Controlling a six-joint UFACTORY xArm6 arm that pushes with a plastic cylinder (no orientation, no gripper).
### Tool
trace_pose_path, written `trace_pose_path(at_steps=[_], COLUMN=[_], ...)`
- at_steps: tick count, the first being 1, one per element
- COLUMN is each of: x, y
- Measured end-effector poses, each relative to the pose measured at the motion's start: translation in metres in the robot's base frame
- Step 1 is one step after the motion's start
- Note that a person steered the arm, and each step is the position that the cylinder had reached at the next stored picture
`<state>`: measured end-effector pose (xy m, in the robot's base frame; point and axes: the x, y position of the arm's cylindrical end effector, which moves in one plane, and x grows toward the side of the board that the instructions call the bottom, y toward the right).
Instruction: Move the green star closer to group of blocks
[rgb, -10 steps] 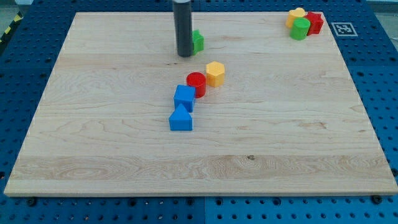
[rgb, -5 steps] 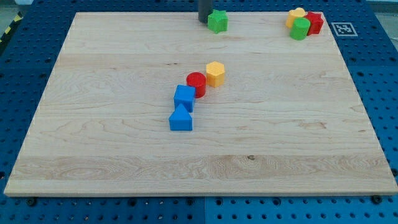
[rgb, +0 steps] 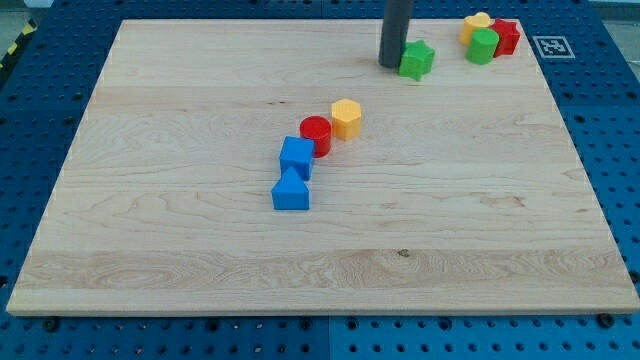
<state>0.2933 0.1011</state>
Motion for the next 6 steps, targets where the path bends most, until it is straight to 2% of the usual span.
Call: trace_pose_path(at_steps=[2,5,6], x=[0.043,-0.001,-0.002], y=[0.04,0.057,0.069])
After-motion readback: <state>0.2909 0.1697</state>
